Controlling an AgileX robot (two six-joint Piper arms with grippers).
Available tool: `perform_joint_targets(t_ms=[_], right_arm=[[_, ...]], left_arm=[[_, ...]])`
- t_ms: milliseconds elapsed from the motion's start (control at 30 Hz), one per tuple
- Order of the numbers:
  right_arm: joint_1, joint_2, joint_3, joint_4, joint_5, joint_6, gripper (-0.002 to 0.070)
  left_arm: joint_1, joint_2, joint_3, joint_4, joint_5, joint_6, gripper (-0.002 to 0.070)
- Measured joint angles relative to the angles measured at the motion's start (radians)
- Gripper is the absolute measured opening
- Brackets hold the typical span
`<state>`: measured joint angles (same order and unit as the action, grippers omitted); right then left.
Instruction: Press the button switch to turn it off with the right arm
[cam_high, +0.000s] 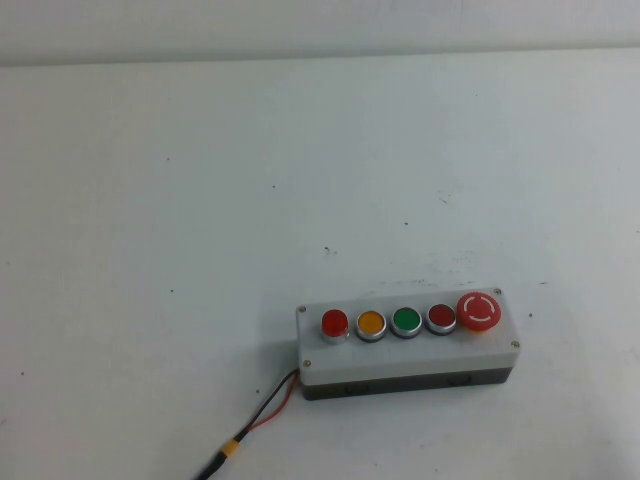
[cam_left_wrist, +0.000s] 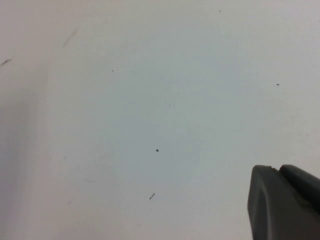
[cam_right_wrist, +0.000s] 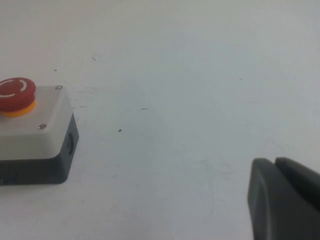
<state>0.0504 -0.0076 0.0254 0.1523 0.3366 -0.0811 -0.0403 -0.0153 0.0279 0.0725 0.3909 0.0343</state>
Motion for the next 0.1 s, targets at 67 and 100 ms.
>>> perform_joint_targets(t_ms=[67, 100], right_arm=[[0.000, 0.000, 0.000, 0.000, 0.000, 0.000, -0.0016], [0.000, 0.000, 0.000, 0.000, 0.000, 0.000, -0.0016]], left_arm=[[0.000, 0.000, 0.000, 0.000, 0.000, 0.000, -0.0002], [0.000, 0.000, 0.000, 0.000, 0.000, 0.000, -0.0002]])
